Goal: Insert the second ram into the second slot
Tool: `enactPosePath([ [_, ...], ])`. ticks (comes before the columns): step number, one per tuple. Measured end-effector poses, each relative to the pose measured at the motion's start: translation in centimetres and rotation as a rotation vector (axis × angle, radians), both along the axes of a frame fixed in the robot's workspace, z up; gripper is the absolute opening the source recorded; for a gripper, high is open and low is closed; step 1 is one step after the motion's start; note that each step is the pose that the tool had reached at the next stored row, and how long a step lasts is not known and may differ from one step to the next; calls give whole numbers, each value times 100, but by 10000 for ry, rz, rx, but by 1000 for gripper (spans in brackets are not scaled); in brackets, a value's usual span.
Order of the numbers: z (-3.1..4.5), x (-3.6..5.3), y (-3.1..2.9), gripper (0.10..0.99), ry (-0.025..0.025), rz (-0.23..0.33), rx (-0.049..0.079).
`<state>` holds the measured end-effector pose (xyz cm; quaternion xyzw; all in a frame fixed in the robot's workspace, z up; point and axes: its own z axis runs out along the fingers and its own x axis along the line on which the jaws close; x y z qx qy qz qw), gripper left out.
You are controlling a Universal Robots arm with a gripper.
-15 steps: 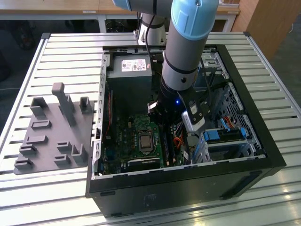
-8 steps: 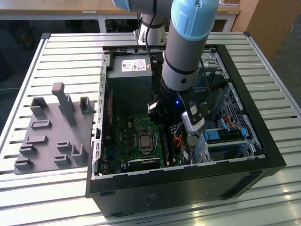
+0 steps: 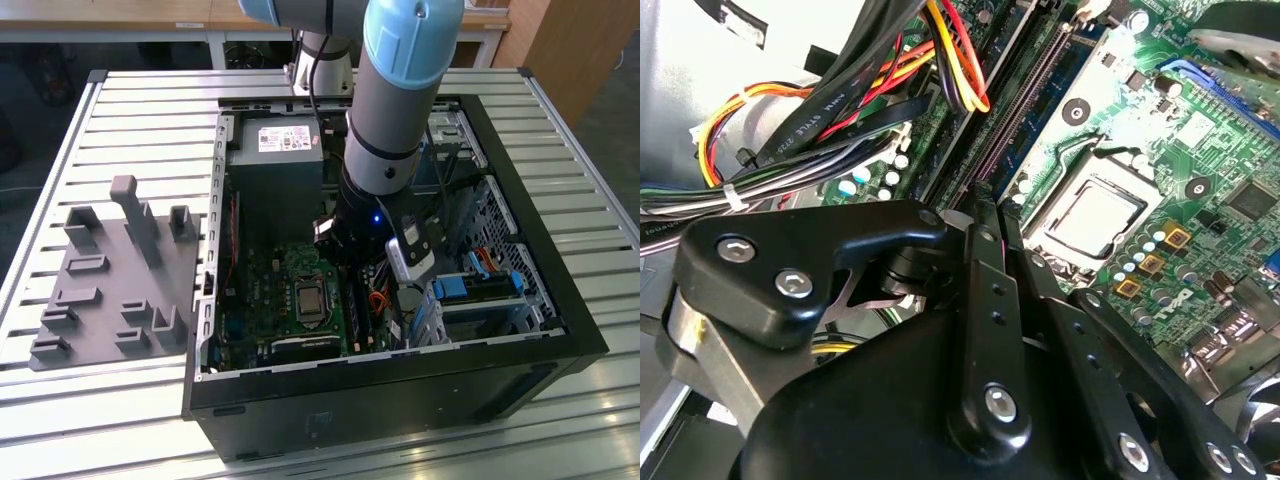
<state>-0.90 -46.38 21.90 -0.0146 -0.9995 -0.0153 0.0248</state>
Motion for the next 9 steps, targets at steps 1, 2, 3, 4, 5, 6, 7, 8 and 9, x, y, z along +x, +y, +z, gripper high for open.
enactPosePath([
  [1, 0, 0, 0, 137, 0, -9, 0],
  [2, 0, 0, 0, 137, 0, -16, -1],
  [3, 0, 1, 0, 137, 0, -22, -1],
  [4, -1, 3, 0, 137, 0, -25, -1],
  [5, -1, 6, 0, 137, 0, -26, 0],
  [6, -2, 7, 0, 137, 0, -29, 1],
  [7, -3, 7, 0, 137, 0, -31, 0],
  [8, -4, 7, 0, 137, 0, -32, 0],
  [9, -4, 9, 0, 137, 0, -33, 0],
])
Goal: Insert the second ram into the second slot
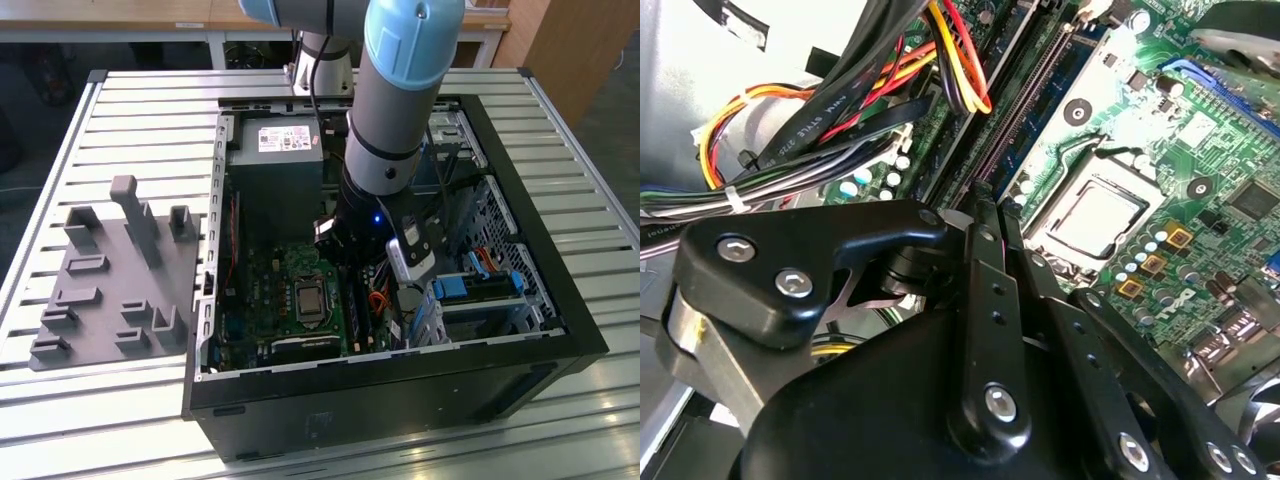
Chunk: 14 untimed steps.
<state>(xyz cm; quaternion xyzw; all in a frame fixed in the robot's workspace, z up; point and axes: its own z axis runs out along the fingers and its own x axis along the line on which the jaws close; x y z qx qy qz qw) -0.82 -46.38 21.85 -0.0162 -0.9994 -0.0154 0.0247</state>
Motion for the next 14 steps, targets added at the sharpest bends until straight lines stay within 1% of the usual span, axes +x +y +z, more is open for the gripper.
enactPosePath([
  [8, -4, 16, 0, 137, 0, -18, 1],
  [14, -22, 16, 0, 137, 0, -22, 1],
])
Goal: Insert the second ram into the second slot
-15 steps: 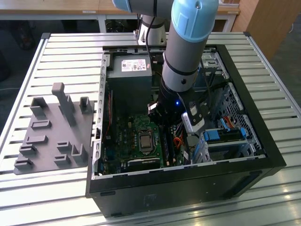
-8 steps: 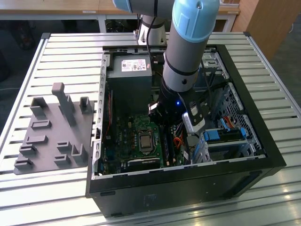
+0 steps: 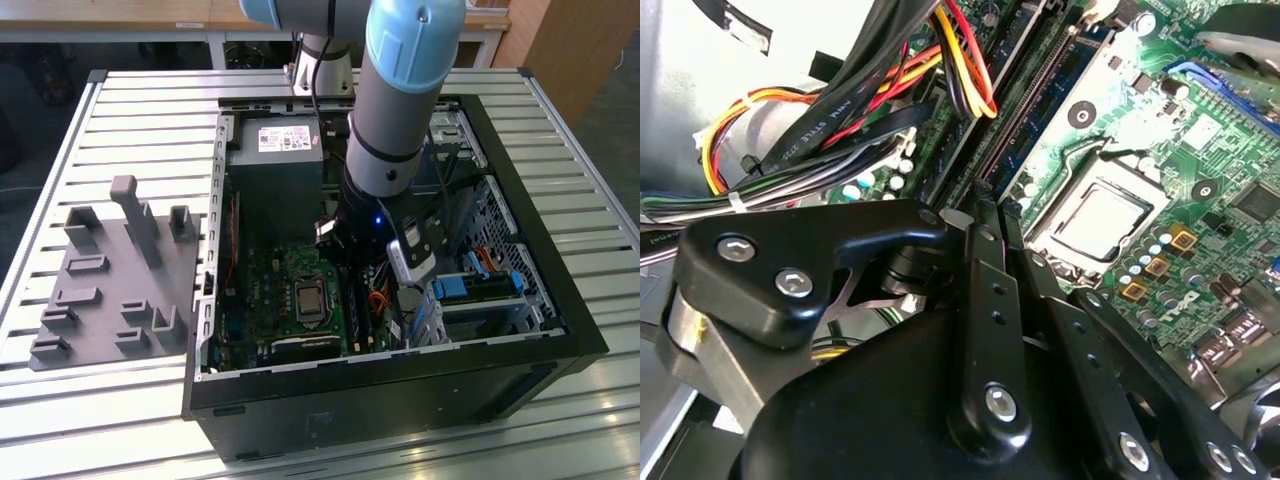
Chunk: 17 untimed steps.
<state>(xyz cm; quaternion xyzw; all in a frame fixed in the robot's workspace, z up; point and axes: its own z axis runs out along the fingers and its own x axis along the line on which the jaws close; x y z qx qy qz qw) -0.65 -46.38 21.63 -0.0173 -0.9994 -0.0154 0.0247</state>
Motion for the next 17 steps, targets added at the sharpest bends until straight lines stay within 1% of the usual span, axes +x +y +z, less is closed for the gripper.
enactPosePath([
  [4, -19, 0, 0, 137, 0, -3, -1],
  [12, -19, 0, 0, 145, 0, -3, -6],
  [13, -18, 0, 0, 208, 0, -4, -4],
  [17, 8, 1, 2, 208, 0, -3, -6],
])
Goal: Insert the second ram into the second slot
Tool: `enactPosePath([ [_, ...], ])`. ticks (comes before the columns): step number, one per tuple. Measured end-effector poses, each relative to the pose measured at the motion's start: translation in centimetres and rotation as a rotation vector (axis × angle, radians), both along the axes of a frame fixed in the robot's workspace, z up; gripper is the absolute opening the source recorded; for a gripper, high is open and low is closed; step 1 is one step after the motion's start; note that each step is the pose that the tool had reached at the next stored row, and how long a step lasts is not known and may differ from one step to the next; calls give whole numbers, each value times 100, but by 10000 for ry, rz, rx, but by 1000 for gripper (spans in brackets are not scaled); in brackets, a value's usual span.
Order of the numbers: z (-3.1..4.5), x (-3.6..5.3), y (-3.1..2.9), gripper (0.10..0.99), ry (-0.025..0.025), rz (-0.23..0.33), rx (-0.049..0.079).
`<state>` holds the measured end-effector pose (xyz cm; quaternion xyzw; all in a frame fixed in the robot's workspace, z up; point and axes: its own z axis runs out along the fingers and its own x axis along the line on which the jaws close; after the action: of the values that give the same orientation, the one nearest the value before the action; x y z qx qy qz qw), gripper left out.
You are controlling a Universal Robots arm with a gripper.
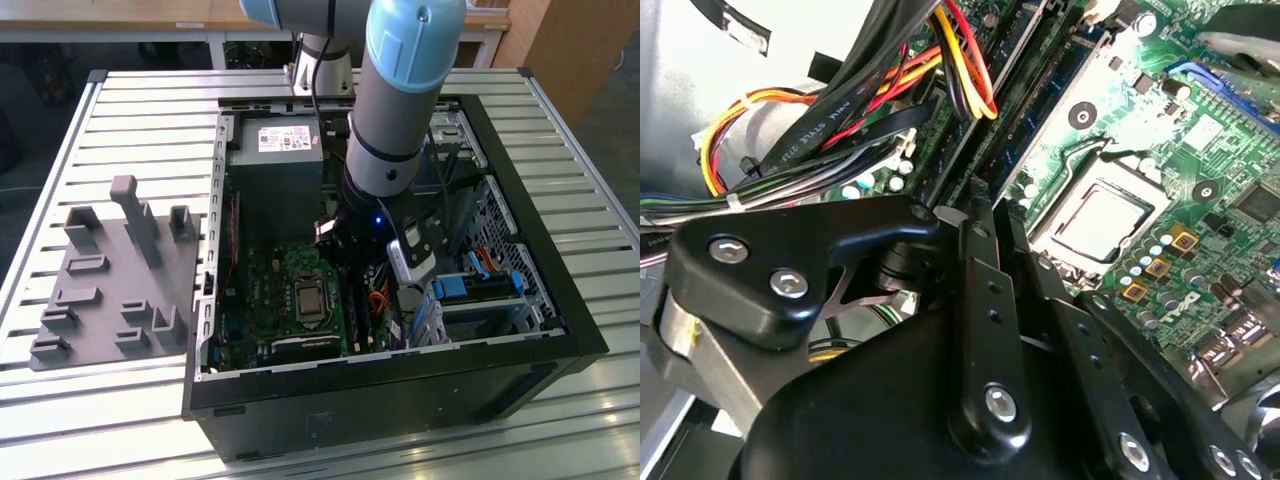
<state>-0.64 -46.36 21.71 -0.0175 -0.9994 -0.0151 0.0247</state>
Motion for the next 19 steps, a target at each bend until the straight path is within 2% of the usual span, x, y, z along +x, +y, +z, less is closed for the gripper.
enactPosePath([
  [5, 81, 2, 5, 208, 4, 1, 0],
  [8, 109, 7, 6, 208, 31, -1, 1],
  [9, 109, 7, 6, 196, 32, -1, 3],
  [10, 109, 7, 6, 129, 33, -1, 3],
  [12, 107, 8, 6, 106, 34, 0, -1],
  [19, 66, 8, 6, 106, 34, 0, 56],
])
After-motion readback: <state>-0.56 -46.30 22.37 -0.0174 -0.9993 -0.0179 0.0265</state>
